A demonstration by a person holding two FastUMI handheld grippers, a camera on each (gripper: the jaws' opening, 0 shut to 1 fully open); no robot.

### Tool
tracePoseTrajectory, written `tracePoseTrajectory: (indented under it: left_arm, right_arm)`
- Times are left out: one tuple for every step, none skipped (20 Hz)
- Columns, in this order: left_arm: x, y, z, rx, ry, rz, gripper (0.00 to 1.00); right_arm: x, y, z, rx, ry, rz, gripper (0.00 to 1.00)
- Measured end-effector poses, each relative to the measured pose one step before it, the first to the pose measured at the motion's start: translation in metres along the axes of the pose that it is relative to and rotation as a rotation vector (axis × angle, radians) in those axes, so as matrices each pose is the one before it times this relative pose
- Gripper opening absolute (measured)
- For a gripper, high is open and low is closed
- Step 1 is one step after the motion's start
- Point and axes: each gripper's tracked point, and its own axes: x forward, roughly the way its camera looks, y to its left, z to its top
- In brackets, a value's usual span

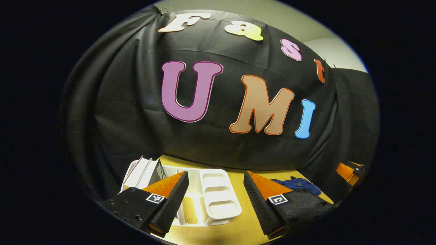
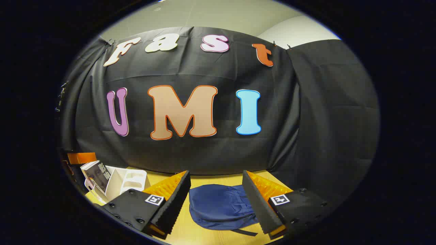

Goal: Open the schoolbag, grab two books from the bookshelf and put them into the schoolbag.

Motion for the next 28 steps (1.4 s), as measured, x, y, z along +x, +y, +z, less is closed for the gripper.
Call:
tracePoseTrajectory:
  left_arm:
    - [0.00064, -0.00007, 0.001, 0.00102, -0.00199, -0.00398, 0.94]
    - [0.00103, -0.00043, 0.00101, 0.00394, -0.00179, -0.00391, 0.94]
    - [0.00108, -0.00151, -0.0005, 0.00591, 0.0007, -0.00513, 0.94]
    - [0.0015, -0.00166, 0.00005, 0.00624, 0.00434, -0.00827, 0.94]
    - [0.00058, 0.00056, -0.00192, 0.0057, 0.00626, -0.00805, 0.94]
    - [-0.00024, -0.00115, 0.00048, 0.00227, 0.00345, -0.00758, 0.94]
    - [0.00017, -0.00103, -0.00015, -0.00165, 0.00042, -0.0077, 0.94]
    - [0.00006, -0.00033, 0.00031, -0.00095, 0.00185, -0.0026, 0.94]
    - [-0.00008, 0.00093, -0.00124, 0.00146, 0.00413, 0.00133, 0.92]
    - [0.00031, 0.00059, -0.0007, 0.00252, 0.00423, -0.00046, 0.94]
    - [0.00114, 0.00003, -0.00066, 0.00234, 0.00199, 0.00084, 0.94]
    - [-0.0003, 0.00079, 0.00057, 0.00143, 0.00006, 0.00077, 0.94]
    - [-0.00099, 0.00118, 0.00025, 0.00136, 0.00031, 0.00237, 0.94]
    - [-0.00016, 0.00126, 0.0007, 0.00117, 0.00091, 0.00297, 0.91]
    - [0.00054, 0.00039, -0.00041, -0.00005, -0.00091, 0.00143, 0.94]
    - [-0.00047, 0.00121, 0.00063, -0.00161, -0.00189, 0.00156, 0.94]
    - [-0.00103, 0.00172, 0.00001, -0.00395, -0.00379, 0.00116, 0.94]
    - [-0.00179, 0.00173, -0.00031, -0.00412, -0.00206, 0.00397, 0.94]
    - [-0.00109, 0.00154, -0.0005, -0.00198, 0.00032, 0.008, 0.94]
    - [-0.00158, 0.00419, -0.00057, 0.00086, 0.00137, 0.01105, 0.94]
    - [-0.00137, 0.00385, -0.00148, 0.00369, 0.00152, 0.01449, 0.94]
    - [-0.00195, 0.00415, -0.0004, 0.00426, 0.00085, 0.01474, 0.94]
    - [-0.002, 0.00433, -0.00052, 0.00389, 0.00152, 0.0149, 0.94]
    - [-0.00112, 0.00442, 0.00061, 0.00418, 0.00145, 0.01533, 0.94]
    - [-0.00156, 0.00444, -0.0014, 0.00363, -0.00061, 0.01484, 0.94]
    - [-0.0015, 0.00453, 0.00044, 0.00196, 0.00008, 0.01475, 0.94]
    - [-0.00098, 0.00593, -0.00106, 0.0006, -0.00039, 0.01635, 0.94]
    - [0.0, 0.00385, -0.00037, -0.0006, 0.00139, 0.01341, 0.94]
  right_arm:
    - [-0.00042, -0.00128, 0.00034, -0.00287, 0.00249, -0.00341, 0.97]
    - [-0.00116, -0.00208, 0.00062, -0.00555, -0.0018, -0.00526, 0.97]
    - [-0.00074, -0.00344, 0.00332, -0.0073, -0.00916, -0.0108, 0.98]
    - [0.00129, -0.00373, 0.00179, -0.00499, -0.00744, -0.01142, 0.97]
    - [-0.0002, -0.00303, 0.00088, 0.00027, -0.00282, -0.01004, 0.98]
    - [-0.00136, -0.00324, -0.00136, 0.00521, 0.00095, -0.00667, 0.97]
    - [0.00009, -0.0021, 0.00079, 0.00602, 0.00123, -0.00563, 0.99]
    - [0.00048, -0.00292, -0.0006, 0.00301, 0.00057, -0.00735, 0.97]
    - [-0.00036, -0.00359, 0.00034, -0.00057, 0.00023, -0.00834, 0.97]
    - [0.00027, -0.0035, -0.00114, -0.00298, 0.00053, -0.00841, 0.97]
    - [-0.00028, -0.00275, -0.00051, -0.00386, 0.00334, -0.00682, 0.97]
    - [-0.00014, -0.00203, -0.00245, -0.00389, 0.0047, -0.00454, 0.97]
    - [0.00003, -0.00148, 0.00053, -0.00391, 0.00208, -0.00324, 0.97]
    - [0.00052, -0.00036, -0.00066, -0.00406, 0.00075, -0.00161, 0.97]
    - [0.00013, -0.00101, 0.00006, -0.00616, -0.00107, -0.00218, 0.97]
    - [0.00067, -0.00198, -0.00174, -0.00883, 0.00029, -0.00374, 0.97]
    - [0.00126, -0.00086, -0.00071, -0.0098, 0.0042, -0.00185, 0.97]
    - [0.00148, 0.00031, -0.00303, -0.01, 0.00347, 0.00017, 0.97]
    - [0.00165, 0.00153, -0.00234, -0.01258, 0.00469, 0.00417, 0.97]
    - [0.00173, -0.00056, -0.00524, -0.01892, 0.00646, 0.00286, 0.97]
    - [0.00194, 0.00011, -0.00329, -0.02791, 0.00667, 0.00251, 0.97]
    - [0.00207, 0.00136, -0.00551, -0.03379, 0.00609, 0.00292, 0.99]
    - [0.00254, 0.00046, -0.00526, -0.03628, 0.01081, -0.00003, 0.99]
    - [0.00274, 0.0025, -0.00681, -0.03545, 0.01303, 0.00208, 0.97]
    - [0.00284, 0.00124, -0.0075, -0.03486, 0.01319, -0.00112, 0.99]
    - [0.00172, 0.00239, -0.00834, -0.03373, 0.00715, -0.00601, 0.99]
    - [0.00156, 0.00047, -0.00623, -0.03628, -0.00117, -0.01794, 0.98]
    - [0.00189, 0.0014, -0.00795, -0.0363, 0.0007, -0.01424, 0.98]
